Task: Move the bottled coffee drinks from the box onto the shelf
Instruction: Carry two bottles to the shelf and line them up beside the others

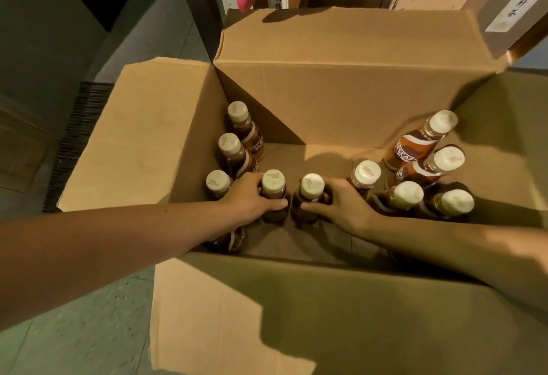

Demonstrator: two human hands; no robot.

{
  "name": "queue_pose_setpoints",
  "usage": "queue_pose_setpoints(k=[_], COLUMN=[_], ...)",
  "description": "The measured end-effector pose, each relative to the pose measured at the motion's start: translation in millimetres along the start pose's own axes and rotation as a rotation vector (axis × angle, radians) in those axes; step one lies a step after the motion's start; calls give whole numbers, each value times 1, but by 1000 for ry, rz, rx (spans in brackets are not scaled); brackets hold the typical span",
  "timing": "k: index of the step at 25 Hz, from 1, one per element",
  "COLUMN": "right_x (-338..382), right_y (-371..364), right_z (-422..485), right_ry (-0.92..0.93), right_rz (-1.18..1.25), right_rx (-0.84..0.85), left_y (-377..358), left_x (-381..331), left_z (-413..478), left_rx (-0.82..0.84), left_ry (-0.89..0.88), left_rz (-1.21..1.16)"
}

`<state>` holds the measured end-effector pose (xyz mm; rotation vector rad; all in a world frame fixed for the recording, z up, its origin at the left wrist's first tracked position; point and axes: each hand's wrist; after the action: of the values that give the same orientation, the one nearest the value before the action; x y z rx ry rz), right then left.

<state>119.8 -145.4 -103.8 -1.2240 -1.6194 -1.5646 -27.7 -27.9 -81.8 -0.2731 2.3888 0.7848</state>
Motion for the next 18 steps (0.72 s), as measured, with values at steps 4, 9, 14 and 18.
queue_pose_setpoints(k=[4,9,14,18], right_x=[4,28,88,159], right_y=[0,4,24,41], right_z=[-2,-9,-7,10], right_ry=[-3,-29,106,264], right_rz=[41,145,162,73], right_rx=[-28,-77,-85,-56], left_y=[4,29,58,88], left_x=[-8,-27,-36,-41], left_z=[-8,-41,-91,-134], left_rx=[45,-7,-132,-361], left_ry=[-26,-136,-200,-238], left_rz=[-101,-194,-436,-610])
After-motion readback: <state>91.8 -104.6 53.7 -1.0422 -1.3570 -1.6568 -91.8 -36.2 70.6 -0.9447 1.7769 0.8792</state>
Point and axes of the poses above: each hand's wrist, its own z-axis towards the middle knuckle, its own y-axis out of the back of the hand, x = y × z, and after that the axes turned 8 degrees about y, right-handed
